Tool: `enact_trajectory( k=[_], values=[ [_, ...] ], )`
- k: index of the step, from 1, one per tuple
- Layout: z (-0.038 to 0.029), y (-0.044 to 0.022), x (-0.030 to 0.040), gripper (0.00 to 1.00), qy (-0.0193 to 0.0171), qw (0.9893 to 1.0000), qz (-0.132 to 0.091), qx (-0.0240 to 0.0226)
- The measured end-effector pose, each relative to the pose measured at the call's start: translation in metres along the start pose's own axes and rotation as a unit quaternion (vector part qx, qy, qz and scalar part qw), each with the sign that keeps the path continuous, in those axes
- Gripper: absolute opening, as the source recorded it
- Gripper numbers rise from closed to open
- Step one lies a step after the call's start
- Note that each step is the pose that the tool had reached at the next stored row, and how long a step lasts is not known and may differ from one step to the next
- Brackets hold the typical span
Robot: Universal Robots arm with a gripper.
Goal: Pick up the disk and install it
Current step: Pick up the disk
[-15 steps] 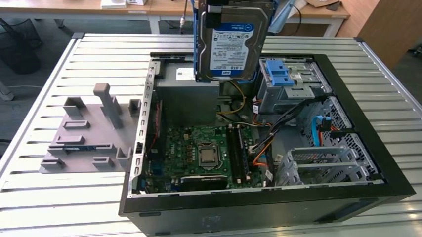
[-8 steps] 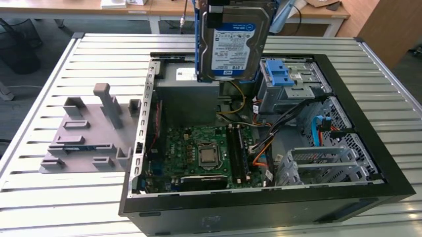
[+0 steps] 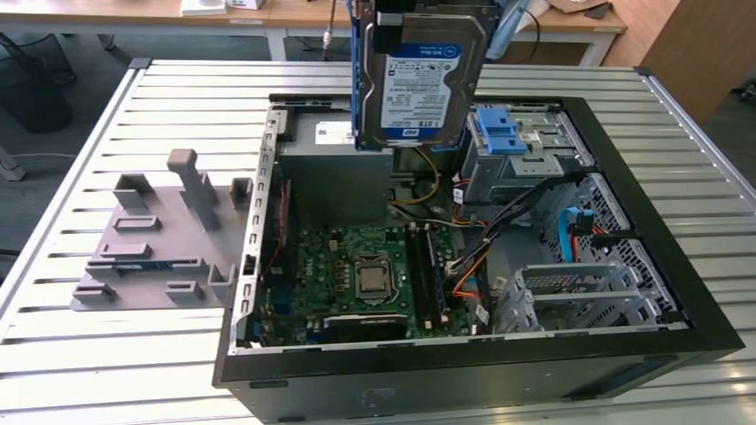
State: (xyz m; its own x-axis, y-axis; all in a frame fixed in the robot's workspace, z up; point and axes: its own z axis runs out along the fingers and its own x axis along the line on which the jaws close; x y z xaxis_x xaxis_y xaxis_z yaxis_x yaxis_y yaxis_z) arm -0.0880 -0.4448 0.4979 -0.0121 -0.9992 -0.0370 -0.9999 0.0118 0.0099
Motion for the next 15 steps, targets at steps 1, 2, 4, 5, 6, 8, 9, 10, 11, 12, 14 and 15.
enact_trajectory(
  k=[1, 2, 4, 5, 6, 8, 9, 10, 11, 12, 14, 15],
  values=[
    [-0.0001, -0.0005, 0.0013, 0.36, 0.0005, 1.0, 0.0, 0.0],
    [-0.0002, -0.0008, 0.0029, 0.36, 0.001, 1.0, 0.0, 0.0],
    [-0.0004, -0.0013, 0.0076, 0.36, 0.0024, 1.0, 0.0, 0.0],
    [-0.0004, -0.0014, 0.0092, 0.36, 0.0027, 1.0, 0.0, 0.0],
    [-0.0004, -0.0019, 0.0108, 0.36, 0.0029, 1.0, 0.0, 0.0],
    [-0.0005, -0.0046, 0.0126, 0.36, 0.003, 1.0, 0.0, 0.0],
    [-0.0004, -0.0096, 0.0133, 0.36, 0.0031, 1.0, 0.0, 0.0],
    [-0.0005, -0.0121, 0.0134, 0.36, 0.0031, 1.0, 0.0, 0.0],
    [-0.0004, -0.0136, 0.0135, 0.36, 0.003, 1.0, 0.0, 0.0],
    [-0.0003, -0.0147, 0.0135, 0.36, 0.003, 1.0, 0.0, 0.0],
    [-0.0003, -0.0162, 0.0135, 0.36, 0.0031, 1.0, 0.0, 0.0],
    [-0.0003, -0.0162, 0.0135, 0.36, 0.0031, 1.0, 0.0, 0.0]
  ],
)
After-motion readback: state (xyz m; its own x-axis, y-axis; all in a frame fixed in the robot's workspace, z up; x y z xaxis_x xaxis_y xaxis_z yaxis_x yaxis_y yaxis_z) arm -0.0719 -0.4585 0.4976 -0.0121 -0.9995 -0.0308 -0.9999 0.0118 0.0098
